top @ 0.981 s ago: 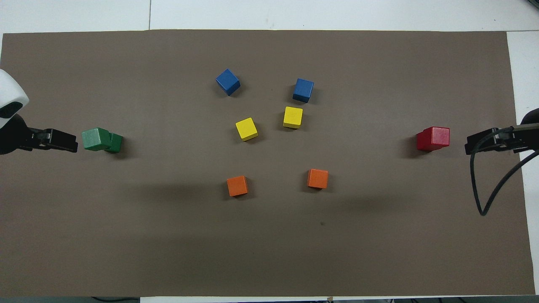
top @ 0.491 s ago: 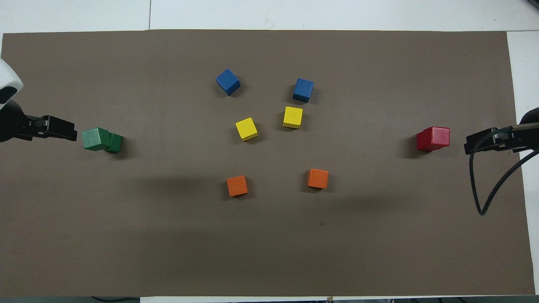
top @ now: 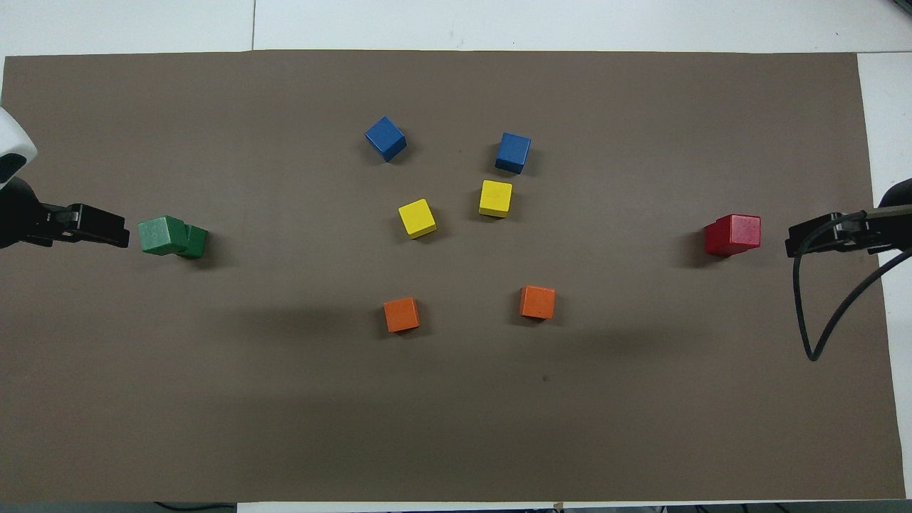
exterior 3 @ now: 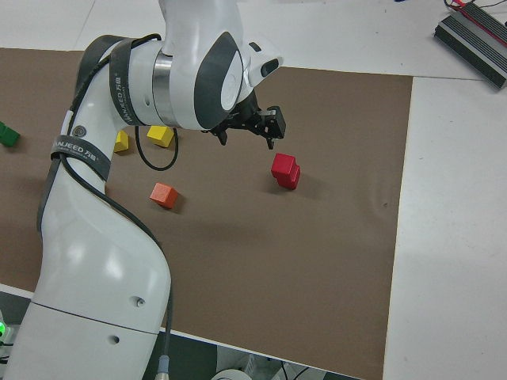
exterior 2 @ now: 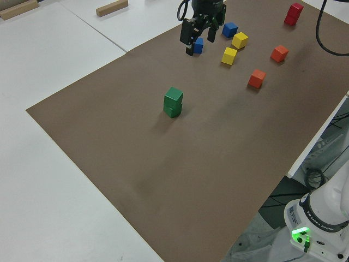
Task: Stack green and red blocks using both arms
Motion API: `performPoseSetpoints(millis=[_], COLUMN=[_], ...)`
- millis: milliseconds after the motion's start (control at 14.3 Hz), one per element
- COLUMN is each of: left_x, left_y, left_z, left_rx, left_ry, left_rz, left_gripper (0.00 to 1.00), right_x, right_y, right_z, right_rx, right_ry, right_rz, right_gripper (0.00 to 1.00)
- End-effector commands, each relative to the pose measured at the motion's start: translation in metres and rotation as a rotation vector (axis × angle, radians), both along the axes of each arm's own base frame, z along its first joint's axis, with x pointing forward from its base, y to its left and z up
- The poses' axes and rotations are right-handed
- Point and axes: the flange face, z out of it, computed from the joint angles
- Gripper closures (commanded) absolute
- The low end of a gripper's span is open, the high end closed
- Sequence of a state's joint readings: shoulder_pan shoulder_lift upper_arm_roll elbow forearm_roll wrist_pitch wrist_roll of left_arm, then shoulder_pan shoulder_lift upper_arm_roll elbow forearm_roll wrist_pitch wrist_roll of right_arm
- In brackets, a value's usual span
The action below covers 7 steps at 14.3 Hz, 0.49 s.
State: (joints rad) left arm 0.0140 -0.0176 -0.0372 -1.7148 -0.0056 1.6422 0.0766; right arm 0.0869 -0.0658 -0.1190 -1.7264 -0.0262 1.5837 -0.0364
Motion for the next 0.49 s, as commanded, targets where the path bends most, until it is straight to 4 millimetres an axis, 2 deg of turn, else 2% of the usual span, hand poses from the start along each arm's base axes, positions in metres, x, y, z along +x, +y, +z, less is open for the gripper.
performPoseSetpoints(millis=[0, 421], left_x=[-0.008, -0.007], left_y=[-0.002, -0.010], left_z=[0.003, 0.015], left_rx=[-0.005, -0.006], left_ry=[0.001, -0.013], left_rz=[0.012, 0.001], left_gripper=[0.00, 0.00], right_x=[0.002, 0.002], right_y=[-0.001, -0.002], right_z=[0.001, 0.002], right_rx=[-0.023, -0.024], right_ry=[-0.005, -0.005], right_rz=[0.033, 0.032], right_gripper=[0.00, 0.00])
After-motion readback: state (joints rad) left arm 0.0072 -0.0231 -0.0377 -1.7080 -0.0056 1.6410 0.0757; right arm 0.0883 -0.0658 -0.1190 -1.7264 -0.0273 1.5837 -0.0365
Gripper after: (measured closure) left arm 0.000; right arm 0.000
